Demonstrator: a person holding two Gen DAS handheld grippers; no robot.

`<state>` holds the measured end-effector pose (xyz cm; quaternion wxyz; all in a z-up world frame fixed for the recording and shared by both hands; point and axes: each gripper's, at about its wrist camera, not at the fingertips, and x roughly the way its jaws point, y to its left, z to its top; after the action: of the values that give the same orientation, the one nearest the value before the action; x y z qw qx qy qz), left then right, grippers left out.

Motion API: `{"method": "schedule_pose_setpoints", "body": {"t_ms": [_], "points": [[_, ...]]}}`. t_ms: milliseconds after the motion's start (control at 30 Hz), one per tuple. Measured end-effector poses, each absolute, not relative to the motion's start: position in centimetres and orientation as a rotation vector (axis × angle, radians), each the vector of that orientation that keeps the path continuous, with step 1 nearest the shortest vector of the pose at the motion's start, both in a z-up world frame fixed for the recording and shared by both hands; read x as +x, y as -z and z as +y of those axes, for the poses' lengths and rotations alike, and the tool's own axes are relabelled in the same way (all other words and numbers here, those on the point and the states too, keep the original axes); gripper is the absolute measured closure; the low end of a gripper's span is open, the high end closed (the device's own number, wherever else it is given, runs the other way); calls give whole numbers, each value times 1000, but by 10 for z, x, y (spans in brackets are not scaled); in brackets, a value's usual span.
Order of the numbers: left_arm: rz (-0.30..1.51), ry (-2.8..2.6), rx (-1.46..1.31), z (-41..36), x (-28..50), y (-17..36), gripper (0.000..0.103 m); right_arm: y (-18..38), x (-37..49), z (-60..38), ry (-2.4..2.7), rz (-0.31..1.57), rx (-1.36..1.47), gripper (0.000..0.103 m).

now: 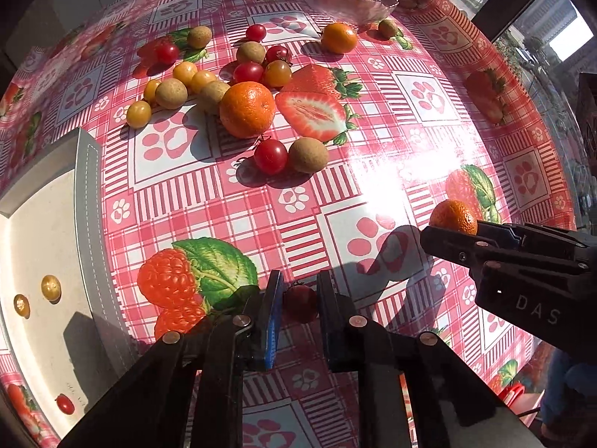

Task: Organize fruits
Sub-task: 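Grasp a mandarin with the right tool while the left tool grasps a red cherry tomato, then carry the mandarin and red cherry tomato into the white tray and release both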

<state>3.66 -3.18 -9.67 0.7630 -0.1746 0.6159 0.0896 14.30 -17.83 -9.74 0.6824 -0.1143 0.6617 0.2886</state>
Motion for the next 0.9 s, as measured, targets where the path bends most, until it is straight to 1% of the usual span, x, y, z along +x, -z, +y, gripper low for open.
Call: {"method": "schedule_pose_setpoints", "body": {"t_ms": [233,433,900], "points": [[1310,-202,-390,-27,17,72,84,84,111,-182,-686,1504,-256,67],[1281,-235,-428,-9,-25,58,84,74,91,-169,-710,1513,-278,67],[1237,-374,-520,52,-81,44,84,59,56,-97,-795,1486,-353,67]]}}
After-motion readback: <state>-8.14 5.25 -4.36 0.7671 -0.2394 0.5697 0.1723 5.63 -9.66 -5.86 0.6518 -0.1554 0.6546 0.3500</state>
